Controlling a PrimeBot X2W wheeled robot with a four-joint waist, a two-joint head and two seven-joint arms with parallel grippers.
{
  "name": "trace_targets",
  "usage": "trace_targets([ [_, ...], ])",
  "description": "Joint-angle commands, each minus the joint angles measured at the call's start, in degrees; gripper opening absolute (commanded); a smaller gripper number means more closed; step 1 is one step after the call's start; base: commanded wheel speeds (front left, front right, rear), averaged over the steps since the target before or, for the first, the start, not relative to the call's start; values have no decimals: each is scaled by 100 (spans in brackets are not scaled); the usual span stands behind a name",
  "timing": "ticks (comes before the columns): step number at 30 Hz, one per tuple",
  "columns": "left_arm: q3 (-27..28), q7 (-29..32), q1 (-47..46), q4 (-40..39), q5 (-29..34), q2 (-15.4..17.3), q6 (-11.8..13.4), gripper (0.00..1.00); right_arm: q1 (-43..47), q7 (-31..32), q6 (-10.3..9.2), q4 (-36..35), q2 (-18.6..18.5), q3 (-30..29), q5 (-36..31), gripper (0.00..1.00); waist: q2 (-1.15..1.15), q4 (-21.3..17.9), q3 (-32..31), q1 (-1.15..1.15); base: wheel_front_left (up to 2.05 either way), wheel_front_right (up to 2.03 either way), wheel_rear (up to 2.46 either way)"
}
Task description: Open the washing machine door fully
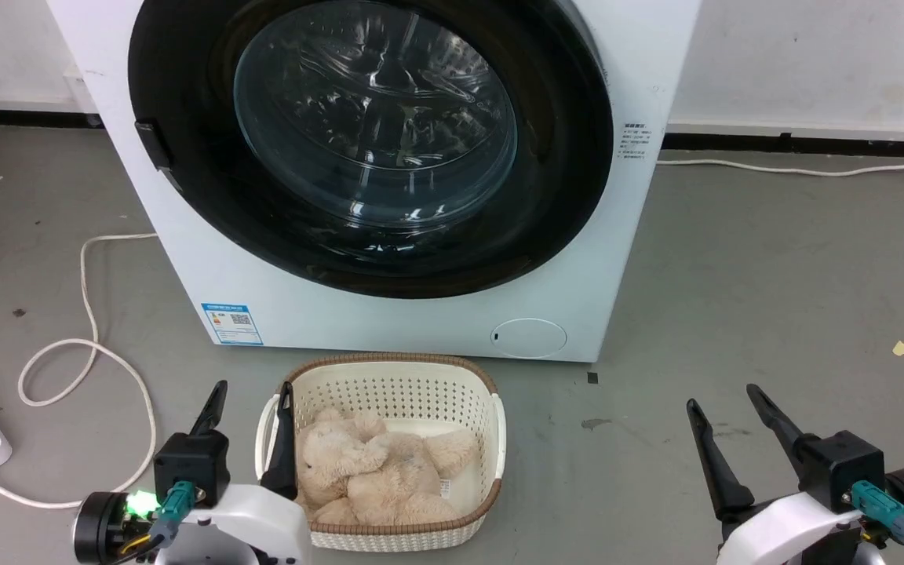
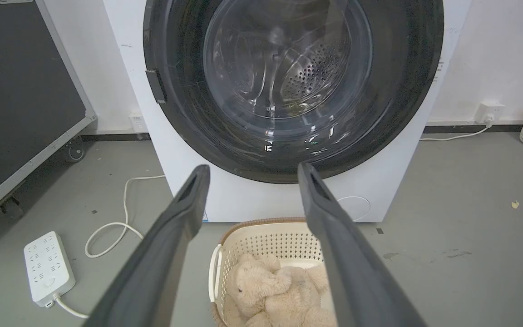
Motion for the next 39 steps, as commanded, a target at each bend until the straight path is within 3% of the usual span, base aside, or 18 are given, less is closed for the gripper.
trace_targets([
  [1,-19,-56,-1,-20,-30,0,25,100,-9,-53,0,-2,2,0,43,100,0,2,18,0,0,0,0],
  [21,-171,-296,-288,-192,-39,1,89,100,-386,-261,-2,-178,-160,77,-162,100,0,96,644,0,0,0,0],
  [22,-180,-308,-312,-205,-44,1,95,100,-427,-255,-2,-190,-175,86,-147,38,0,103,679,0,0,0,0],
  [23,-189,-320,-335,-219,-48,1,102,100,-473,-251,-2,-207,-193,89,-130,0,0,111,713,0,0,0,0],
  [39,-343,-511,-588,-378,-120,1,195,100,-1811,212,-2,-92,-356,-216,933,0,0,248,1259,0,0,0,0],
])
